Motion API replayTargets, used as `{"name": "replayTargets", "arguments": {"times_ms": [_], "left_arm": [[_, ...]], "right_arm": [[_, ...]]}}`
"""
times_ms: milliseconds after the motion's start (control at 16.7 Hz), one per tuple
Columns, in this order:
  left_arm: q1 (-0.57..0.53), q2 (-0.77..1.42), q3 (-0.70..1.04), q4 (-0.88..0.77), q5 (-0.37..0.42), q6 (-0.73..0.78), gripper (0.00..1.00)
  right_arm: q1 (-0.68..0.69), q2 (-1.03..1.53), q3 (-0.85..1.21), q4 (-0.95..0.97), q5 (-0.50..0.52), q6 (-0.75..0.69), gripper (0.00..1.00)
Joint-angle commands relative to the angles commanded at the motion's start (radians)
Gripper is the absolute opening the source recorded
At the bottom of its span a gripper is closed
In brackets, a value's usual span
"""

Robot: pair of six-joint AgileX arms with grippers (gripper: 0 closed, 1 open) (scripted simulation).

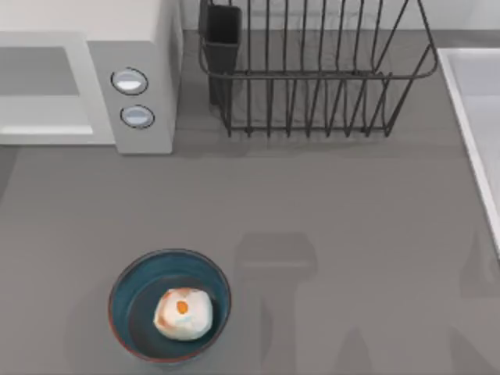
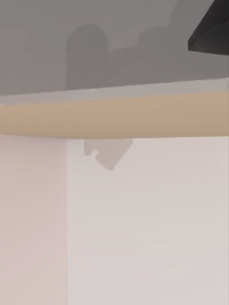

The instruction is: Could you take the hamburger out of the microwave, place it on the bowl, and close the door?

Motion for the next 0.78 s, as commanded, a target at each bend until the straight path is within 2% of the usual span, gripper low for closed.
{"name": "replayTargets", "arguments": {"times_ms": [480,780], "left_arm": [[-0.142,-0.260,-0.333,0.155,-0.070,-0.158,0.00],[-0.163,-0.295,-0.369,0.178,-0.080,-0.180,0.00]], "right_arm": [[0.000,0.000,0.000,0.000,0.000,0.000,1.00],[0.000,0.000,0.000,0.000,0.000,0.000,1.00]]}}
